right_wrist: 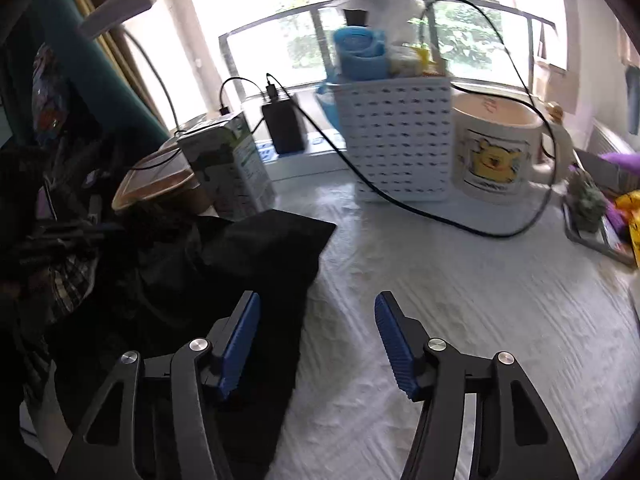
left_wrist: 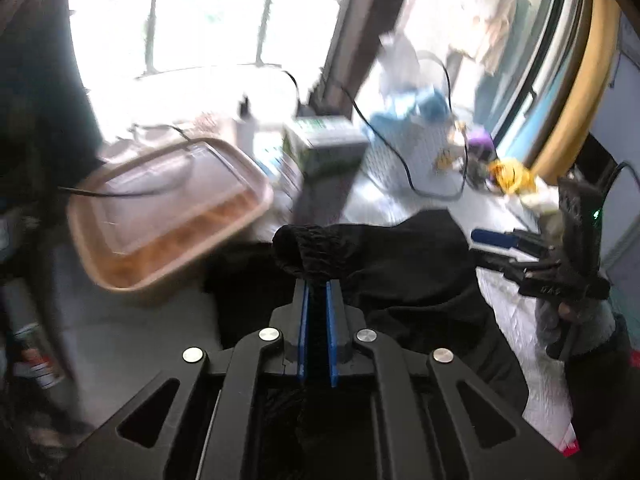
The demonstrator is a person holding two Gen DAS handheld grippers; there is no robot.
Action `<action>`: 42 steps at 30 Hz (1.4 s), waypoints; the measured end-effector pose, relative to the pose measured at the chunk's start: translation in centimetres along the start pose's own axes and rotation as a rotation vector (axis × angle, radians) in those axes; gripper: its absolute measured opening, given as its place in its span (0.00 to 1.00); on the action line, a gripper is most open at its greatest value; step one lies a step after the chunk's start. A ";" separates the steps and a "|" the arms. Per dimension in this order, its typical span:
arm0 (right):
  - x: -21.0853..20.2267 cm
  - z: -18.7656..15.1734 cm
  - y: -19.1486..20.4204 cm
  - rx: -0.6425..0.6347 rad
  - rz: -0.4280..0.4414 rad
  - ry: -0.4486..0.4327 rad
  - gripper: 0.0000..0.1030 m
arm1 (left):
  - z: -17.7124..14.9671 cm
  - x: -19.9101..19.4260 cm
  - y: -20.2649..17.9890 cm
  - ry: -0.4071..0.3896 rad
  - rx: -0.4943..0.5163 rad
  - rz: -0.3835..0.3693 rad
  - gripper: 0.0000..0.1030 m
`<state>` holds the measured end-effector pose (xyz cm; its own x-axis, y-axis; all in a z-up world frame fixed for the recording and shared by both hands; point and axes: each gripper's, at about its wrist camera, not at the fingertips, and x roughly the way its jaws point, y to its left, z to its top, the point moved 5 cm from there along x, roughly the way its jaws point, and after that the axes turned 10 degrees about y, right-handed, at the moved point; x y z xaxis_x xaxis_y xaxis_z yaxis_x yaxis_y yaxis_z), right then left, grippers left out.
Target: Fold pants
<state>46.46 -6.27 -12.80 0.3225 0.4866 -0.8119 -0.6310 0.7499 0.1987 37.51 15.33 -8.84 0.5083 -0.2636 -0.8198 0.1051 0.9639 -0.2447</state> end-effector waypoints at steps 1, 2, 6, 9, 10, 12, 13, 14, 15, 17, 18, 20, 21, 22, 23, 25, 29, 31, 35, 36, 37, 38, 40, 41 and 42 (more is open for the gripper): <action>0.0 0.3 0.4 -0.015 0.000 -0.003 0.60 | -0.1 -0.5 0.2 -0.006 -0.001 -0.002 0.06; 0.0 0.6 0.8 -0.033 -0.003 -0.005 0.60 | -0.3 -0.6 0.5 0.000 -0.001 -0.004 0.06; 0.6 1.9 1.6 -0.059 -0.028 0.003 0.60 | -0.8 -1.3 1.5 -0.017 -0.012 0.046 0.05; 1.1 2.9 2.4 -0.082 -0.057 0.005 0.60 | -1.2 -2.1 2.3 -0.047 -0.037 0.082 0.05; 1.8 3.3 2.8 -0.100 -0.081 0.014 0.60 | -1.3 -1.8 3.0 -0.046 -0.047 0.111 0.05; 3.4 3.9 3.2 -0.120 -0.089 0.047 0.60 | -1.6 -0.8 4.3 -0.023 -0.076 0.141 0.05; 4.7 4.1 3.2 -0.126 -0.090 0.074 0.60 | -1.9 0.3 5.1 0.000 -0.082 0.180 0.05; 6.1 4.2 3.2 -0.131 -0.099 0.108 0.60 | -2.2 1.1 5.6 0.019 -0.077 0.217 0.05; 7.2 4.3 3.1 -0.141 -0.113 0.135 0.60 | -2.4 1.8 5.8 0.037 -0.078 0.229 0.05; 8.7 4.4 3.2 -0.180 -0.142 0.142 0.60 | -3.2 2.9 6.3 0.080 -0.077 0.239 0.05; 8.8 4.6 3.2 -0.184 -0.148 0.147 0.60 | -3.4 3.3 6.4 0.093 -0.072 0.247 0.06; 8.3 4.8 2.9 -0.183 -0.162 0.150 0.60 | -3.5 3.1 6.4 0.097 -0.081 0.240 0.09; 7.7 4.9 2.8 -0.179 -0.178 0.137 0.60 | -3.4 2.9 6.4 0.098 -0.089 0.232 0.09; 6.5 5.0 2.6 -0.169 -0.192 0.113 0.60 | -3.4 2.6 6.4 0.101 -0.094 0.225 0.09; 5.3 5.1 2.5 -0.162 -0.192 0.089 0.60 | -3.3 2.2 6.4 0.105 -0.095 0.232 0.12; 3.1 5.0 3.2 -0.170 -0.175 0.042 0.60 | -3.4 1.0 6.2 0.095 -0.093 0.241 0.22; 0.9 3.8 6.2 -0.254 -0.119 0.021 0.60 | -4.0 -1.6 4.7 0.029 -0.108 0.177 0.53; 1.8 2.6 7.3 -0.289 -0.123 0.057 0.60 | -4.6 -2.3 3.3 0.018 -0.104 0.150 0.56; 4.6 -0.1 6.8 -0.288 -0.173 0.147 0.60 | -7.0 -1.2 1.1 0.085 -0.073 0.114 0.57; 4.6 -0.7 6.8 -0.288 -0.183 0.146 0.60 | -7.8 -0.7 0.8 0.103 -0.074 0.125 0.57; 4.2 -1.2 6.6 -0.287 -0.189 0.141 0.60 | -8.7 -0.2 0.7 0.122 -0.083 0.136 0.57; 4.0 -1.7 6.9 -0.282 -0.189 0.141 0.61 | -9.3 0.2 0.6 0.135 -0.091 0.138 0.57; 3.1 -2.6 6.3 -0.262 -0.192 0.143 0.61 | -10.4 0.6 0.6 0.146 -0.110 0.132 0.57; 2.7 -3.2 6.3 -0.256 -0.193 0.143 0.61 | -10.8 0.4 0.5 0.144 -0.117 0.125 0.57; 2.2 -3.9 6.4 -0.252 -0.194 0.139 0.62 | -11.1 0.2 0.4 0.143 -0.123 0.116 0.57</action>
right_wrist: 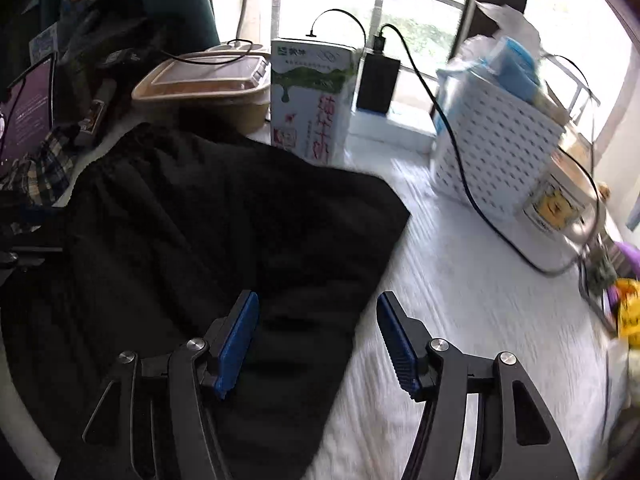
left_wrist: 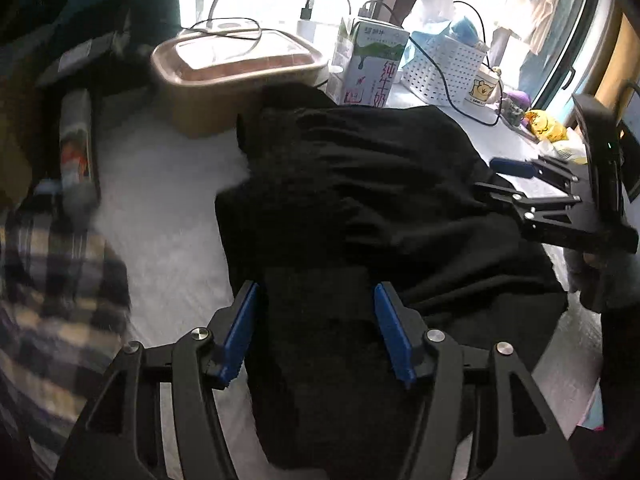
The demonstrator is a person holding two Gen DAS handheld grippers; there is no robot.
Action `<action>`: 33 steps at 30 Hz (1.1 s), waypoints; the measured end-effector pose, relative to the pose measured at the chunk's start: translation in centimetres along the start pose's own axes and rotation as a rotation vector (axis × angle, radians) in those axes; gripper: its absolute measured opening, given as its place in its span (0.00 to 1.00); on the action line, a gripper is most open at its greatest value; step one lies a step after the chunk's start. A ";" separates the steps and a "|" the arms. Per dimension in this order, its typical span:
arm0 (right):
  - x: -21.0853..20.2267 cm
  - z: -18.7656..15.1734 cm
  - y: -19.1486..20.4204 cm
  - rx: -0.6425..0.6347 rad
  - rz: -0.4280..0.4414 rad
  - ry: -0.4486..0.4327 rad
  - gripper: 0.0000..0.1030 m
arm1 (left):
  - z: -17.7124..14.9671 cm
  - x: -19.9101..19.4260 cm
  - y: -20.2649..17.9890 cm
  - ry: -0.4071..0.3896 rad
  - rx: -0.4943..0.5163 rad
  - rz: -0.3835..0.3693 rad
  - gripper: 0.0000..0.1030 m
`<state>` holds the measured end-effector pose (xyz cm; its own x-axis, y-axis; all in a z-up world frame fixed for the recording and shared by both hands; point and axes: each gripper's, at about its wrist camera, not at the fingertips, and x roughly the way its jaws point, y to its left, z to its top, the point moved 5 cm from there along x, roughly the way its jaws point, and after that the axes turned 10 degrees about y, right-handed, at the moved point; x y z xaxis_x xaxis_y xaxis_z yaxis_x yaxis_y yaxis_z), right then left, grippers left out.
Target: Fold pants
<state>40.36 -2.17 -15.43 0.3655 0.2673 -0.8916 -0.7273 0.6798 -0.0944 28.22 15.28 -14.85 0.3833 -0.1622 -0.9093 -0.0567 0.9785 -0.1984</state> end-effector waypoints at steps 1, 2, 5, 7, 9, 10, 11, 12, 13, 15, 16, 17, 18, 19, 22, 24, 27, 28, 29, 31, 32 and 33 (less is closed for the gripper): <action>-0.6 -0.8 0.0 0.007 0.000 -0.002 0.62 | -0.3 -0.4 -0.1 -0.005 0.001 0.003 0.57; -1.0 -1.5 0.1 0.014 0.001 -0.001 0.62 | -0.6 -0.5 -0.3 -0.008 0.005 0.006 0.57; -2.4 -3.0 0.6 0.042 0.009 -0.031 0.62 | -1.5 -1.2 -0.6 -0.016 0.023 0.017 0.57; -3.7 -4.4 1.4 0.057 0.035 -0.036 0.62 | -2.0 -1.3 -0.6 -0.013 0.023 0.011 0.58; -2.8 -5.6 2.9 0.041 0.038 0.024 0.61 | -2.8 -1.0 -0.5 -0.003 0.017 0.011 0.58; -3.1 -5.8 3.4 0.045 0.032 -0.007 0.61 | -3.2 -1.0 -0.4 -0.008 0.013 0.013 0.58; -3.3 -6.3 3.6 0.052 0.028 -0.005 0.62 | -3.4 -1.0 -0.5 -0.015 0.014 0.018 0.60; -3.6 -6.8 3.7 0.062 0.034 0.000 0.62 | -3.7 -1.1 -0.5 -0.013 0.013 0.021 0.60; -3.7 -7.3 3.9 0.068 0.025 0.016 0.62 | -3.9 -1.2 -0.6 -0.013 0.010 0.021 0.60; -4.6 -8.2 4.0 0.085 0.015 0.007 0.62 | -4.1 -1.3 -0.7 -0.011 0.004 0.022 0.61; -4.8 -8.7 4.1 0.085 0.011 0.012 0.62 | -4.4 -1.5 -0.8 -0.012 0.006 0.025 0.61; -5.0 -9.2 4.4 0.080 0.003 0.017 0.62 | -4.5 -1.5 -0.9 -0.011 0.007 0.026 0.61; -5.1 -9.7 4.6 0.073 -0.005 0.017 0.62 | -4.8 -1.6 -0.9 -0.011 0.008 0.027 0.61; -5.4 -10.3 5.0 0.067 -0.020 0.007 0.62 | -5.1 -1.7 -0.9 -0.012 0.009 0.029 0.62; -5.7 -11.0 5.3 0.059 -0.043 -0.004 0.62 | -5.9 -1.8 -0.8 -0.016 0.006 0.038 0.67; -5.9 -11.6 5.5 0.057 -0.055 -0.007 0.62 | -6.3 -1.9 -0.7 -0.023 0.005 0.034 0.69; -6.3 -12.5 5.8 0.050 -0.080 -0.018 0.62 | -6.8 -2.1 -0.6 -0.031 0.015 0.041 0.71; -6.4 -12.6 5.8 0.047 -0.087 -0.019 0.62 | -7.1 -2.1 -0.6 -0.030 0.018 0.047 0.71; -6.5 -12.8 5.8 0.048 -0.089 -0.018 0.62 | -7.2 -2.2 -0.6 -0.029 0.022 0.049 0.72; -6.6 -13.0 5.7 0.049 -0.086 -0.012 0.62 | -7.5 -2.3 -0.5 -0.021 0.029 0.047 0.73; -6.7 -13.1 5.7 0.047 -0.083 -0.006 0.62 | -7.7 -2.4 -0.4 -0.011 0.026 0.040 0.74; -6.8 -13.2 5.8 0.045 -0.081 -0.002 0.62 | -7.7 -2.6 -0.2 -0.001 0.023 0.033 0.74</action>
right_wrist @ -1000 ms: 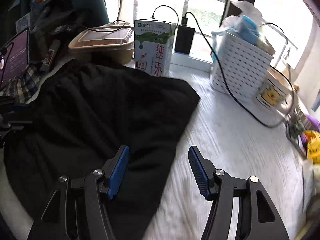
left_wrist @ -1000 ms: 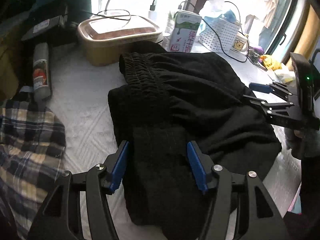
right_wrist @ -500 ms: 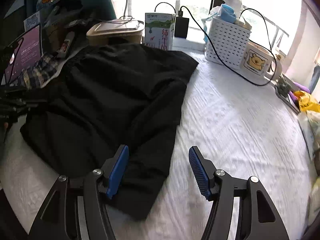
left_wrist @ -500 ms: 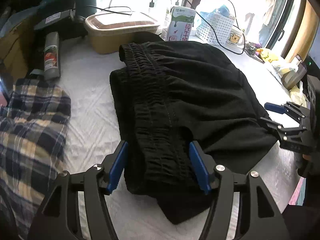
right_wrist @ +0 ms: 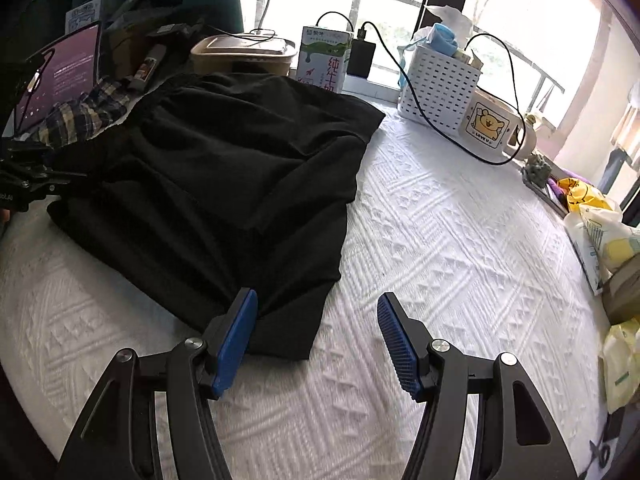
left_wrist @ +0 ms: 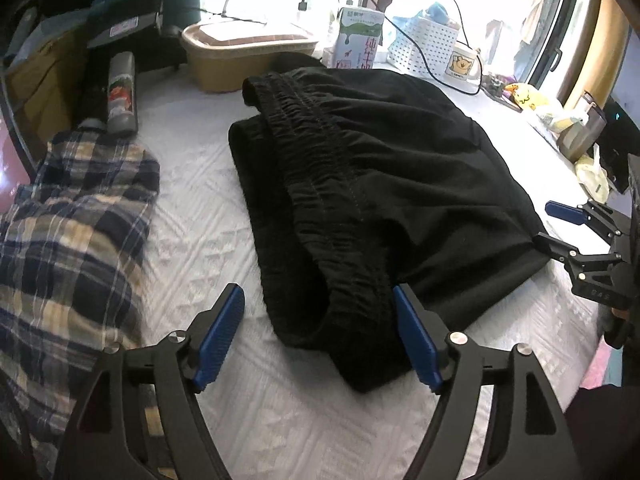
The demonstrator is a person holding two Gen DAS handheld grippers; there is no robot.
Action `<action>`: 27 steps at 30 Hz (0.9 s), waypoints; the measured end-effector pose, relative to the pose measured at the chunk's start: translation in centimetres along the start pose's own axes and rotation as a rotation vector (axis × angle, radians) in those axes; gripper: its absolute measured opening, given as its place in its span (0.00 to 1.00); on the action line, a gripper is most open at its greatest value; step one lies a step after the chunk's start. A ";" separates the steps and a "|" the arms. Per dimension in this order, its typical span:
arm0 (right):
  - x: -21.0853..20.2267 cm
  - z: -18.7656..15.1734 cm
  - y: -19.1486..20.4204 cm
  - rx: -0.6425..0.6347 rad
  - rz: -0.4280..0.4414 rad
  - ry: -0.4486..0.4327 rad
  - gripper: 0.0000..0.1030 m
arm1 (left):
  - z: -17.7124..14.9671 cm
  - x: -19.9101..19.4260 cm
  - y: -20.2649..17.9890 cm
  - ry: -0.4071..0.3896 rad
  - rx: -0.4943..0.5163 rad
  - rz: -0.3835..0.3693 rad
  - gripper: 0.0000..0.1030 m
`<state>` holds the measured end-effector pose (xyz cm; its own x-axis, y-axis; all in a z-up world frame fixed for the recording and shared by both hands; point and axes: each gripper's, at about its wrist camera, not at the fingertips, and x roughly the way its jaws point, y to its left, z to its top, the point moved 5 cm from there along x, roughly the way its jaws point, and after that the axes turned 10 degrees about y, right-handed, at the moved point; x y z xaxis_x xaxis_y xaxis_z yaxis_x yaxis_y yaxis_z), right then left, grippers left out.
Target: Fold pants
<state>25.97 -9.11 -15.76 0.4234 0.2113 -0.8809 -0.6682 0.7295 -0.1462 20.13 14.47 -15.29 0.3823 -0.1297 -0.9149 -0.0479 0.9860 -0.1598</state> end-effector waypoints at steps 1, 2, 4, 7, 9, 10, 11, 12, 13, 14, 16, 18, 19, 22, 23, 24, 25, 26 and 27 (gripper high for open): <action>-0.1 -0.2 -0.1 -0.003 0.009 0.012 0.62 | 0.0 -0.3 0.1 0.011 -0.001 -0.008 0.74; -0.2 -0.3 -0.1 -0.005 0.016 0.023 0.62 | 0.2 -0.6 0.2 0.013 0.001 -0.009 0.74; -0.4 -0.7 0.0 -0.025 0.051 0.072 0.62 | 0.8 -1.6 0.3 0.000 0.015 -0.013 0.74; -1.0 -0.3 -1.1 -0.006 0.062 0.070 0.62 | 2.3 -2.8 0.3 -0.039 0.040 0.007 0.74; -1.4 0.9 -2.2 0.028 0.070 0.032 0.63 | 3.9 -3.5 0.3 -0.061 0.044 -0.019 0.74; -1.7 2.2 -2.9 0.049 0.075 0.003 0.63 | 4.6 -3.7 0.5 -0.068 0.043 -0.026 0.74; -1.8 3.2 -3.3 0.056 0.075 -0.020 0.63 | 5.4 -3.8 0.6 -0.074 0.045 -0.019 0.74; -1.9 4.1 -3.5 0.056 0.076 -0.041 0.63 | 6.0 -3.9 0.7 -0.083 0.048 -0.012 0.74; -1.7 5.5 -3.8 0.052 0.078 -0.067 0.63 | 7.0 -3.9 0.7 -0.103 0.055 -0.006 0.74; -1.2 6.6 -4.1 0.048 0.078 -0.072 0.62 | 7.7 -3.8 0.9 -0.108 0.057 -0.011 0.74; 0.5 8.8 -4.9 0.044 0.069 -0.070 0.63 | 9.5 -2.5 1.3 -0.107 0.049 -0.018 0.74; 2.1 10.5 -5.5 0.045 0.075 -0.053 0.62 | 10.7 -0.9 1.7 -0.085 0.034 0.026 0.74; 3.1 11.5 -5.8 0.043 0.085 -0.045 0.63 | 11.5 0.1 1.9 -0.076 0.031 0.035 0.74; 5.3 13.9 -6.3 0.030 0.096 -0.022 0.62 | 13.0 2.0 2.1 -0.054 0.026 0.034 0.74; 6.2 14.5 -6.4 0.024 0.097 -0.005 0.62 | 13.5 2.6 2.1 -0.047 0.028 0.036 0.74; 6.8 14.9 -6.5 0.022 0.096 0.007 0.62 | 13.8 3.0 2.1 -0.041 0.030 0.035 0.74; 8.0 15.6 -6.7 0.018 0.091 0.027 0.62 | 14.2 3.4 2.1 -0.036 0.031 0.031 0.74; 8.7 16.1 -6.8 0.020 0.085 0.034 0.63 | 14.5 3.9 2.3 -0.029 0.030 0.031 0.74; 9.2 16.7 -6.8 0.022 0.092 0.033 0.63 | 14.8 4.2 2.4 -0.022 0.028 0.035 0.74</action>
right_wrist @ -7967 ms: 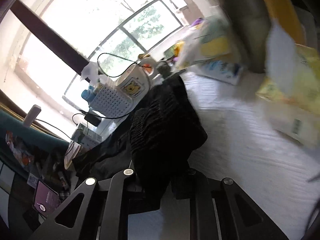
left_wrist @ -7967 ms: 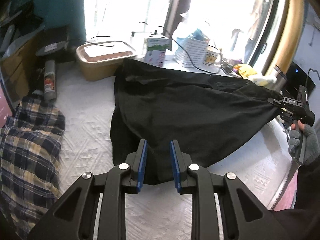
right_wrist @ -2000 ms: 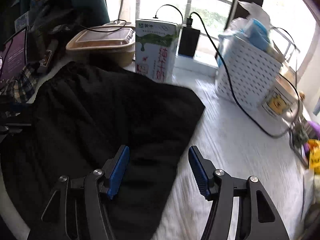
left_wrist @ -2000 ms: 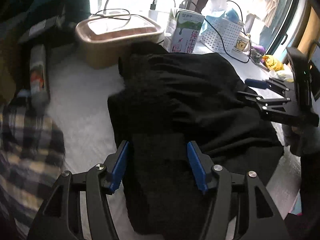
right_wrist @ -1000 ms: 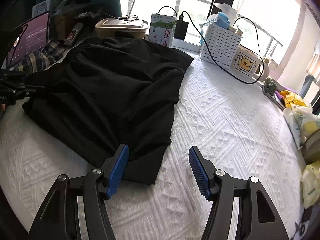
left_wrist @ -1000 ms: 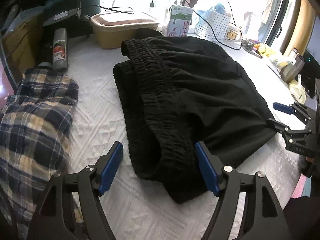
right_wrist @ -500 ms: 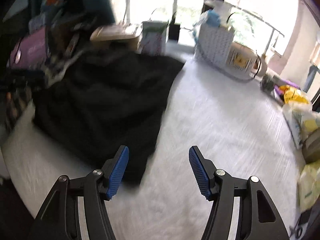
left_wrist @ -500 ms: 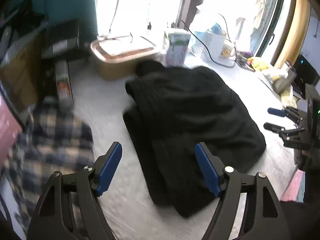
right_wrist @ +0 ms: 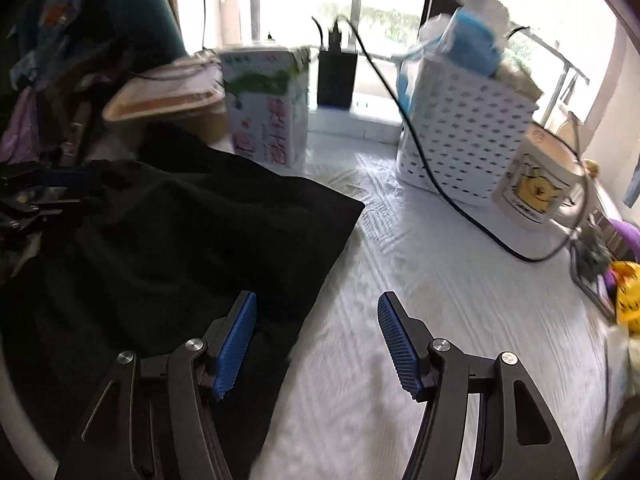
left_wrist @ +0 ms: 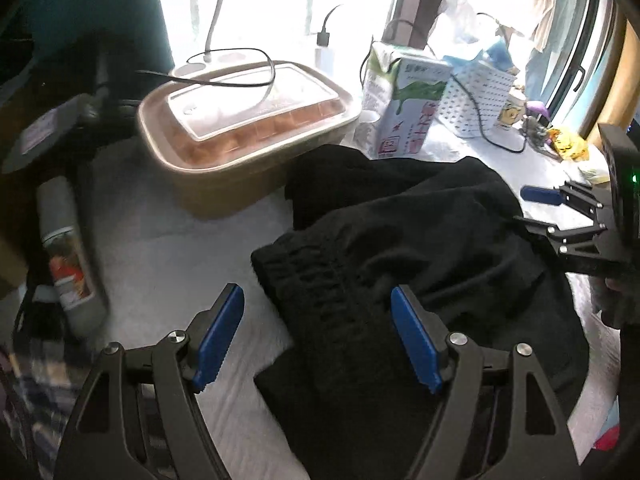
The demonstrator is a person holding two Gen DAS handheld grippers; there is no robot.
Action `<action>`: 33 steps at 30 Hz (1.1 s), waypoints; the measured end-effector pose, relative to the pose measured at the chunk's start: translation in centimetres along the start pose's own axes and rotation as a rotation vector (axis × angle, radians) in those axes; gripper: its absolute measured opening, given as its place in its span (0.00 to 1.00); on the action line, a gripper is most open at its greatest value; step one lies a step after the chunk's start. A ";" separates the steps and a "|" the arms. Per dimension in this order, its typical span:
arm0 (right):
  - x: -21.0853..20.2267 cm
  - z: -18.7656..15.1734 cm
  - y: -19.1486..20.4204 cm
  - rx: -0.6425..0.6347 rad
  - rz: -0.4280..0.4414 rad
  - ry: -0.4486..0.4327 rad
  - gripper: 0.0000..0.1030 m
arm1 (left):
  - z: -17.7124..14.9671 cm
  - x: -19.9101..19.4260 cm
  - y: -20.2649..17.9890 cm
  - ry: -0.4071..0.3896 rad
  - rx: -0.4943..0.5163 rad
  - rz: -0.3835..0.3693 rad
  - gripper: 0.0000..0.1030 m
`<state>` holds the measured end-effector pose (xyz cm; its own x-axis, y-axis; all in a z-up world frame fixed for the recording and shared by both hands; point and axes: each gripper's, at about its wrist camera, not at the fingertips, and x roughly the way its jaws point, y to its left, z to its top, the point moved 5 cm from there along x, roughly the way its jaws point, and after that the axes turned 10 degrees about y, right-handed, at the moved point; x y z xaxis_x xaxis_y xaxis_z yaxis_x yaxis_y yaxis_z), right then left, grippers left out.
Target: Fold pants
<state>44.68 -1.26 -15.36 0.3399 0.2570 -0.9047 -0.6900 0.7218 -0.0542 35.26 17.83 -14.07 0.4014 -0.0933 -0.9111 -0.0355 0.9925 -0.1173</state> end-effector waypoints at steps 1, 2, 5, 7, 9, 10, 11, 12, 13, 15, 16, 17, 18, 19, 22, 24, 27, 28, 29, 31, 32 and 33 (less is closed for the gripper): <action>0.3 0.5 -0.1 -0.005 0.000 -0.002 0.63 | 0.1 0.5 0.3 0.011 -0.004 0.004 0.74; 0.5 1.1 -0.1 -0.014 -0.013 -0.006 0.64 | 0.1 0.8 0.4 0.018 -0.005 0.002 0.74; 1.6 3.0 -0.5 -0.028 -0.031 -0.008 0.72 | 0.2 1.4 0.7 0.025 -0.010 -0.004 0.74; 2.5 3.8 -1.0 -0.020 -0.029 -0.011 0.79 | 0.2 1.5 0.9 0.022 -0.016 -0.008 0.74; 3.1 4.5 -1.4 -0.010 -0.020 -0.020 0.83 | 0.4 1.4 1.4 0.013 -0.030 -0.010 0.74; 3.3 4.9 -1.6 -0.002 -0.019 -0.022 0.83 | 0.5 1.2 1.7 0.007 -0.039 -0.012 0.74; 3.4 5.1 -1.8 0.005 -0.021 -0.024 0.83 | 0.5 1.2 1.9 0.002 -0.047 -0.013 0.74; 3.3 5.4 -1.9 0.015 -0.023 -0.027 0.83 | 0.6 0.9 2.0 -0.006 -0.054 -0.017 0.74; 3.1 5.7 -2.1 0.024 -0.025 -0.035 0.83 | 0.6 0.7 2.2 -0.015 -0.058 -0.021 0.74; 2.5 6.1 -2.6 0.050 -0.020 -0.054 0.83 | 0.5 0.0 2.6 -0.033 -0.065 -0.026 0.74; 1.9 6.3 -3.0 0.071 -0.013 -0.069 0.83 | 0.4 -0.6 2.8 -0.046 -0.073 -0.026 0.74; 1.4 6.5 -3.4 0.091 -0.017 -0.087 0.83 | 0.4 -1.1 2.9 -0.057 -0.078 -0.023 0.74; 0.9 6.6 -3.8 0.109 -0.024 -0.103 0.84 | 0.3 -1.7 3.2 -0.071 -0.085 -0.024 0.74; 0.3 6.7 -4.2 0.131 -0.019 -0.117 0.83 | 0.2 -2.2 3.2 -0.081 -0.094 -0.023 0.74; 0.0 6.7 -4.7 0.141 -0.014 -0.122 0.83 | -0.1 -3.6 3.9 -0.107 -0.117 -0.030 0.74; 0.1 6.7 -4.4 0.137 -0.005 -0.119 0.83 | -0.5 -3.9 4.1 -0.109 -0.120 -0.038 0.74; 0.4 6.3 -4.5 0.159 0.074 -0.103 0.83 | -0.9 -3.2 3.6 -0.084 -0.106 -0.042 0.74; 0.2 5.6 -4.6 0.164 0.096 -0.092 0.83 | -1.0 -2.7 3.1 -0.069 -0.098 -0.043 0.74; 0.3 5.6 -4.5 0.154 0.113 -0.075 0.84 | -0.9 -2.3 2.6 -0.061 -0.092 -0.046 0.74; 0.4 4.8 -3.3 0.081 0.121 -0.025 0.85 | -0.5 -1.3 1.8 -0.044 -0.076 -0.045 0.74; 0.4 4.6 -2.8 0.050 0.115 -0.016 0.85 | -0.5 -0.9 1.8 -0.031 -0.069 -0.034 0.74; 0.3 4.3 -2.3 0.012 0.105 -0.007 0.85 | -0.6 -0.6 1.9 -0.022 -0.064 -0.020 0.74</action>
<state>49.13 -0.03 -13.71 0.2708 0.3360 -0.9021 -0.7143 0.6983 0.0456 34.44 19.68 -13.97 0.4227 -0.1104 -0.8995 -0.0853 0.9833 -0.1607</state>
